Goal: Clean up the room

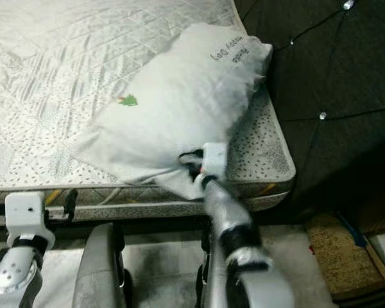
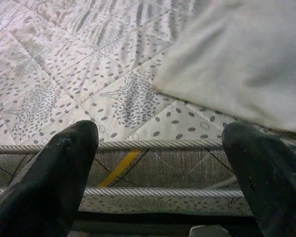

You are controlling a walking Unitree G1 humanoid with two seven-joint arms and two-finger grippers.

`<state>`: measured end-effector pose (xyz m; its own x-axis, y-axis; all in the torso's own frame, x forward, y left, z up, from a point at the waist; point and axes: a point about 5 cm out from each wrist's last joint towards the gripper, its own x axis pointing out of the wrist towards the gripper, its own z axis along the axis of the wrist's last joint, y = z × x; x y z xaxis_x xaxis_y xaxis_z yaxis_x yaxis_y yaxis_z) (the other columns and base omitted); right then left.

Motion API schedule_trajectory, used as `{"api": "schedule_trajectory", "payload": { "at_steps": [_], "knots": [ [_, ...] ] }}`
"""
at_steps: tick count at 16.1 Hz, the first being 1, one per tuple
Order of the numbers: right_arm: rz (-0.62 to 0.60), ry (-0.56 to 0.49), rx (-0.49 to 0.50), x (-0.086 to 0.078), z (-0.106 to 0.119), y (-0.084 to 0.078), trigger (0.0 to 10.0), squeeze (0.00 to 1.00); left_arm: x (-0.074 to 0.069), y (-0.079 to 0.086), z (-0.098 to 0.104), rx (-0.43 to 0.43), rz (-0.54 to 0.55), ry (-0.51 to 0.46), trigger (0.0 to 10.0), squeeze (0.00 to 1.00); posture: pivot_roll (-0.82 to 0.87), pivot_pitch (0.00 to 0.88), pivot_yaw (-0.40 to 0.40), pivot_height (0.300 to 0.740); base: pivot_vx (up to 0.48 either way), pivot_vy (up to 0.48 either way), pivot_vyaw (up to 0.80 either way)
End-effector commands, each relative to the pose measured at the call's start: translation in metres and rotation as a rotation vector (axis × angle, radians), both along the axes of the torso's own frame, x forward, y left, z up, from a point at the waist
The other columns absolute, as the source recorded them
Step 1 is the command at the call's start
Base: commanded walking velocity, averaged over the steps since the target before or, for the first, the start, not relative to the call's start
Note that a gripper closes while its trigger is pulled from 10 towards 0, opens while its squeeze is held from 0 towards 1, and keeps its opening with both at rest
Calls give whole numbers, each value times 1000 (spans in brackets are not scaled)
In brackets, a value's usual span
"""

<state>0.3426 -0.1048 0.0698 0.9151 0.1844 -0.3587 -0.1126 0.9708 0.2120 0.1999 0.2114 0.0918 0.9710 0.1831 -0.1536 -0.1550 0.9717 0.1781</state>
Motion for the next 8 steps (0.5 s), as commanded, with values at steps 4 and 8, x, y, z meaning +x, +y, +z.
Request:
{"api": "schedule_trajectory", "payload": {
  "at_steps": [4,8],
  "knots": [
    [-161,-195,-45,33,48,-36,0,0,13,-10,1,-19,-9,-13,10000,0,142,96,-61,565,0,0,0],
    [-356,-418,-184,55,115,-103,0,0,23,-16,5,-31,-24,-36,10000,0,131,83,-64,565,0,0,0]
  ]
}}
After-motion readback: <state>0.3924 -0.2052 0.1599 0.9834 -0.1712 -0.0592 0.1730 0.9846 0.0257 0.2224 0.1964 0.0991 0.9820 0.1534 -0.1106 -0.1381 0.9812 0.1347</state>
